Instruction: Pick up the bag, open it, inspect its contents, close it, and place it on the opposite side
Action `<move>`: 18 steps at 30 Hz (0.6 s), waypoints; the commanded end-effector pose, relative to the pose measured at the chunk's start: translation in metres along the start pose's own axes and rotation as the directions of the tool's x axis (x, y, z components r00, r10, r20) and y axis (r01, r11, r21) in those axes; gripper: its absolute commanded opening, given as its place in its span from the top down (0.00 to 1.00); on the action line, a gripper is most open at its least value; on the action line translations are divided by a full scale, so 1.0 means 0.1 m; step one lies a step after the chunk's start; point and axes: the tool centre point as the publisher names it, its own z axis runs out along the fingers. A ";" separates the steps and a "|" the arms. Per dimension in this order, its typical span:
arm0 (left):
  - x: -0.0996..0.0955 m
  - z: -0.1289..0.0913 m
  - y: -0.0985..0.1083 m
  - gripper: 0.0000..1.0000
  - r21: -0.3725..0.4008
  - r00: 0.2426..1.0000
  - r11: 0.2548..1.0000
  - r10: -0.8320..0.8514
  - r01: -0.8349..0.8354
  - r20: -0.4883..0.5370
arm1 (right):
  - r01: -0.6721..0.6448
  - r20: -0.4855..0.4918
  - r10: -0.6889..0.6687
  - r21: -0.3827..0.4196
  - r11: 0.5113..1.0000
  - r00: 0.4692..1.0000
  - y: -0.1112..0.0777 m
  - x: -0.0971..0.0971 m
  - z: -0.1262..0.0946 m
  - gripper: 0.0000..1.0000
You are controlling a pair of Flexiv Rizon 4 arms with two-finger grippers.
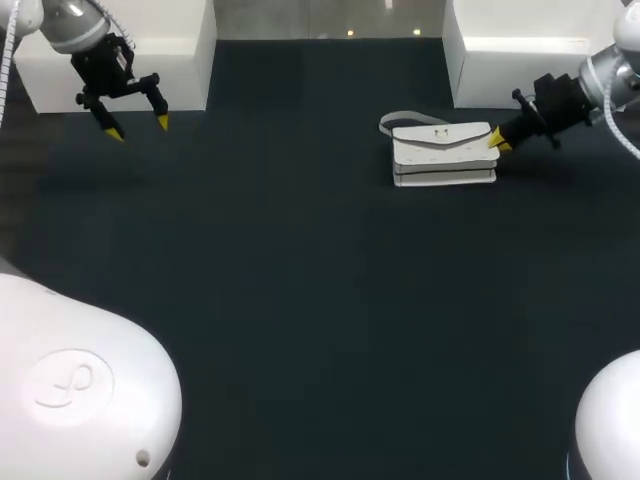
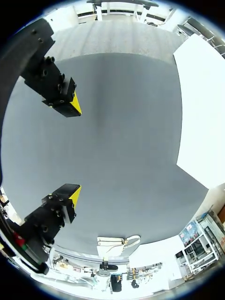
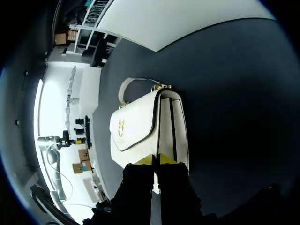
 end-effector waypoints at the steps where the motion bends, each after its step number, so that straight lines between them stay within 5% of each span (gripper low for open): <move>1: 0.01 -0.04 -0.06 0.00 -0.035 1.000 0.999 -0.002 0.002 0.020 | 0.004 0.007 -0.004 0.005 1.000 1.000 0.03 -0.14 -0.21 1.00; 18: -0.14 -0.10 -0.06 0.00 -0.053 0.997 0.998 -0.030 0.033 0.064 | -0.064 0.105 0.069 -0.053 0.997 0.992 0.29 -0.69 -0.88 1.00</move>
